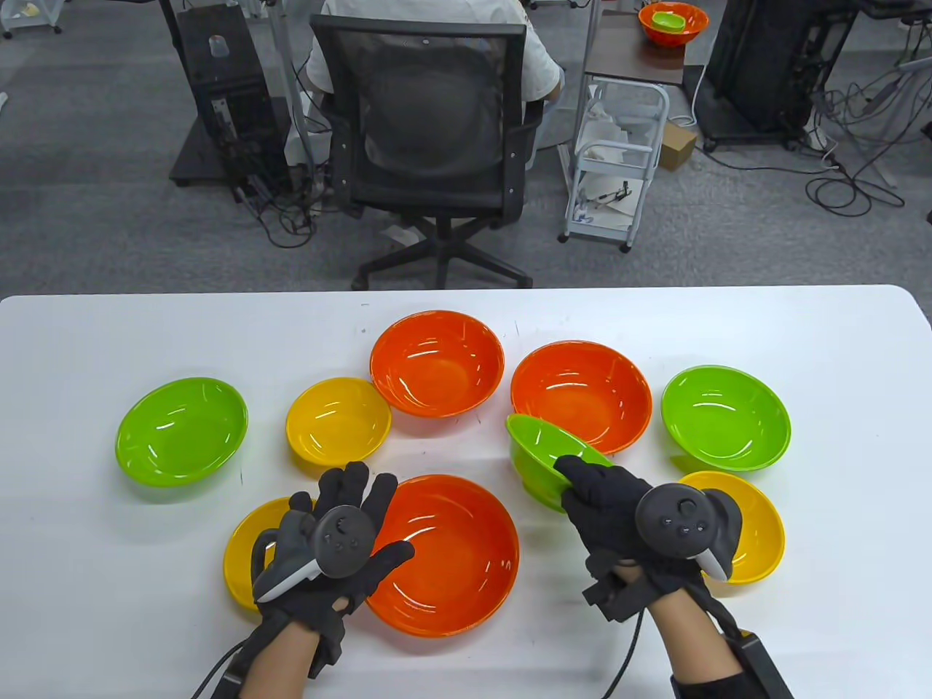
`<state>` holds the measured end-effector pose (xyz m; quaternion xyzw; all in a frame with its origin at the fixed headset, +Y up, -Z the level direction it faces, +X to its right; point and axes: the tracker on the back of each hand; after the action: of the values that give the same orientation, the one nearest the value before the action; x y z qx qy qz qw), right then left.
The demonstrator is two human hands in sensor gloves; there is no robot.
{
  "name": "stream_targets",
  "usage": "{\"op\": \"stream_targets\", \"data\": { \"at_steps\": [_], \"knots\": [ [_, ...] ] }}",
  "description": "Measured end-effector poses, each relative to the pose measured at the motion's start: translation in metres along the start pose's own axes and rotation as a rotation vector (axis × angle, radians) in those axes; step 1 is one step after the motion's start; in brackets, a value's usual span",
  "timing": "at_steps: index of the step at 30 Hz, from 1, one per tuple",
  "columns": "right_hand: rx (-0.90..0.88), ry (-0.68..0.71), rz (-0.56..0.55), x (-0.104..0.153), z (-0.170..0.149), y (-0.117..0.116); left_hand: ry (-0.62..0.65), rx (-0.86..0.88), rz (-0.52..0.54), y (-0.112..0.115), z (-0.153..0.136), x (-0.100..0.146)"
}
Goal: Nest bowls by size, largest on bottom, smallest on top
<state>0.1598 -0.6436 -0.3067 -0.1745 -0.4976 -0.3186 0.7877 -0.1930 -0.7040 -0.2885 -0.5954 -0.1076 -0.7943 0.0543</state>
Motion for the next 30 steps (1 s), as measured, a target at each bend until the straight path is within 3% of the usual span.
{"op": "stream_targets", "data": {
  "at_steps": [15, 30],
  "knots": [
    [0.241, -0.121, -0.11, -0.063, -0.013, -0.017, 0.01, 0.013, -0.006, 0.0, -0.001, 0.0],
    [0.471, -0.249, -0.041, -0.089, -0.034, -0.049, 0.027, 0.007, -0.017, 0.002, 0.004, 0.0]
  ]
}}
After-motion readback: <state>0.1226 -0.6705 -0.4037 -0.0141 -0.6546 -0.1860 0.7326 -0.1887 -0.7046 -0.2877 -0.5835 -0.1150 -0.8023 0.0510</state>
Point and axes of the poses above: the tracker on the back of each hand, its own z axis roughly to the thumb side, its own x axis roughly from the fingertips to the wrist, y = z × x, and after that the axes turned 7 degrees about z, right-handed
